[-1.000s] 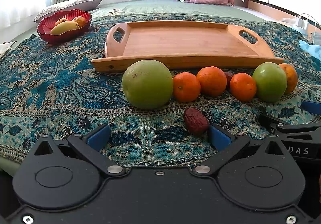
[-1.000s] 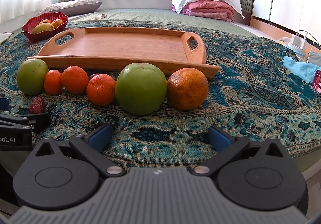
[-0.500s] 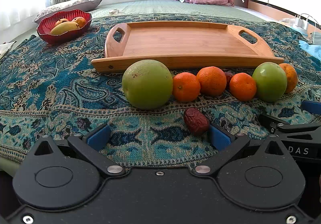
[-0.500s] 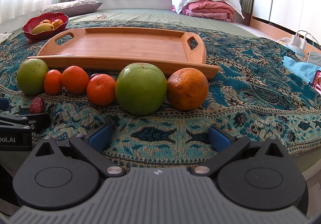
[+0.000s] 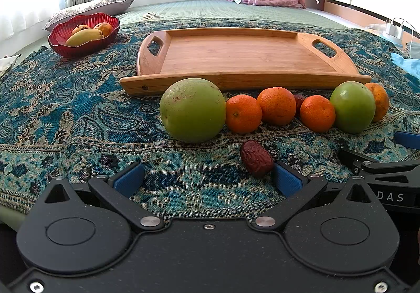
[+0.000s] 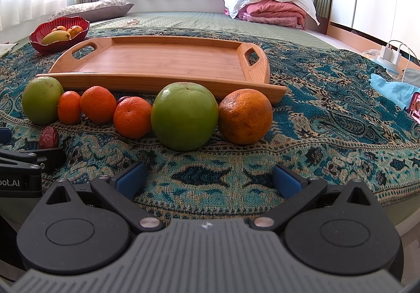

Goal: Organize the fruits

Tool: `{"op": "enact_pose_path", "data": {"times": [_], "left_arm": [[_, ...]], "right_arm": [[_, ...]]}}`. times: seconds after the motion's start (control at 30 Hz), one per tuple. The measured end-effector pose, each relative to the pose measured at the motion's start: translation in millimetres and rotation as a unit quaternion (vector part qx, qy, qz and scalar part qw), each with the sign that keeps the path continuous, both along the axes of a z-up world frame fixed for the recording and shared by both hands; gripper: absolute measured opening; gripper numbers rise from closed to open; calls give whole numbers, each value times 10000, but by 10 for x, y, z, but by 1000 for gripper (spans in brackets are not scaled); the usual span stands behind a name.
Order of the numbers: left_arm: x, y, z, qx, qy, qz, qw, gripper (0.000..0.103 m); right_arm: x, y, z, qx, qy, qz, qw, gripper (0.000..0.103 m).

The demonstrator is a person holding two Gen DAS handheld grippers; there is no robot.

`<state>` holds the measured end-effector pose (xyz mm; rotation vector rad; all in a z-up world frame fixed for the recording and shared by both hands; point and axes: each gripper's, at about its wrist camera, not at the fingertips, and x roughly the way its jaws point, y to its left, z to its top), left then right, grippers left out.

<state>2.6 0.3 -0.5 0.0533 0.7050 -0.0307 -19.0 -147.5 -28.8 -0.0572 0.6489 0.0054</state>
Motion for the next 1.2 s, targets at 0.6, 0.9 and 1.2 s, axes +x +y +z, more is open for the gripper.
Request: {"op": "enact_pose_path", "data": {"times": [0.6,0.9,1.2], "left_arm": [[-87,-8,-9,-65,-257,15,9996,103],[-234,-32,117,-107,-536,39,9985,92],[-338,-150,195,-302,-672,-404,9965,46]], "right_arm": [[-35,-3,-26,63,-211,-97,9997,103],[-116,-55,49,139,-493,-113,9986,103],[-137,6,142,112,-915,212,9955,74]]}}
